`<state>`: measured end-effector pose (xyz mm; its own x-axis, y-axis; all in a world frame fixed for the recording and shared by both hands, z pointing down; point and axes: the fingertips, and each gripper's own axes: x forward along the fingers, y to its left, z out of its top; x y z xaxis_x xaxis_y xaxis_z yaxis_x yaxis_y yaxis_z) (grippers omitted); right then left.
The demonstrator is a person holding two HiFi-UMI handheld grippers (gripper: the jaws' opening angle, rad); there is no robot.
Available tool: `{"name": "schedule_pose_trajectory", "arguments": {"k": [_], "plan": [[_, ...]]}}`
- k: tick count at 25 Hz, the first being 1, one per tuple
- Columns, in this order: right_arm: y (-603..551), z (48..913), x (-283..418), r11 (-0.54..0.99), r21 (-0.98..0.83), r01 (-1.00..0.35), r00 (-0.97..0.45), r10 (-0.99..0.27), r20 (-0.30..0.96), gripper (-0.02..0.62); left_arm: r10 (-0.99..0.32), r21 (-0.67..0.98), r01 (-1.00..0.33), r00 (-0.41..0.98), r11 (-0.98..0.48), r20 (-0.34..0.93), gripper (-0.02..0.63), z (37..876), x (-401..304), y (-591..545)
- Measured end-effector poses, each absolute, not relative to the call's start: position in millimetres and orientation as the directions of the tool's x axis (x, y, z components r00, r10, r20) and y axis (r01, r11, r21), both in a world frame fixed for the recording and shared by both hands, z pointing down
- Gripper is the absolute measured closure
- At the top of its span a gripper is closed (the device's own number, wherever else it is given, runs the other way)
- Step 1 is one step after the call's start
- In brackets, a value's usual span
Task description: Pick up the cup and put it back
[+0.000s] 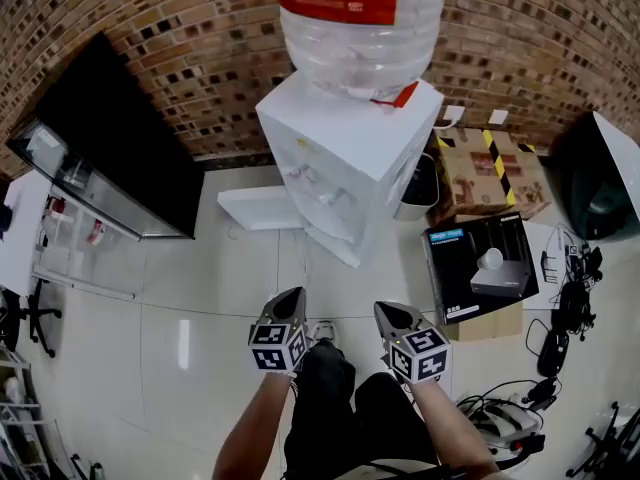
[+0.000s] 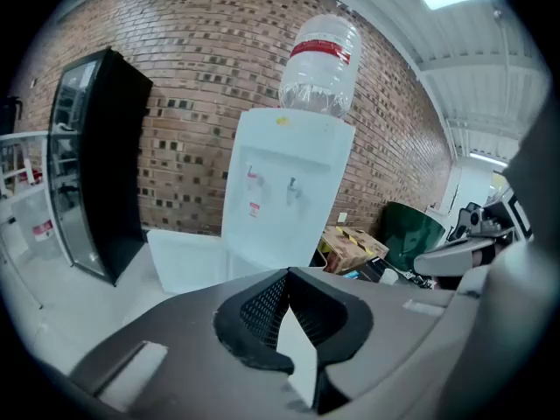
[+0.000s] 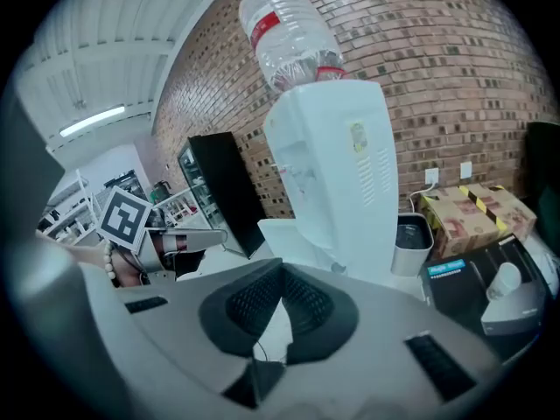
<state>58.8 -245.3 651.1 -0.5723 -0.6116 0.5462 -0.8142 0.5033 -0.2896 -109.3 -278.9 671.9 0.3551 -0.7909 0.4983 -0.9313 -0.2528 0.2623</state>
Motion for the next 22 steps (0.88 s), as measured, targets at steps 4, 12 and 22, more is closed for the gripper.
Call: {"name": "schedule_pose_trajectory", "arguments": {"k": [4,12,22], "plan": [[-283.4,717.3,52.6,0.516,-0.259,-0.817,-0.566,-0.628,0.533,0.584,-0.781,0.224,-0.922,0.386,-0.315,0.491,0.606,744.4,-113.4,-325.5],[-343.1,843.2,50.5,0.548,-0.181,-0.816,-0.557,-0.667,0.495,0.584,-0.72,0.181,-0.883,0.459,-0.432,0.521,0.604,926.9,-94.0,-404.8],[-378.1,935.5,57.1,0.541,-0.12,-0.832,-0.522,-0.693,0.497,0.584,-0.694,0.173,-0.867,0.481,-0.467,0.535,0.308,1072.2,-60.8,-484.2]]}}
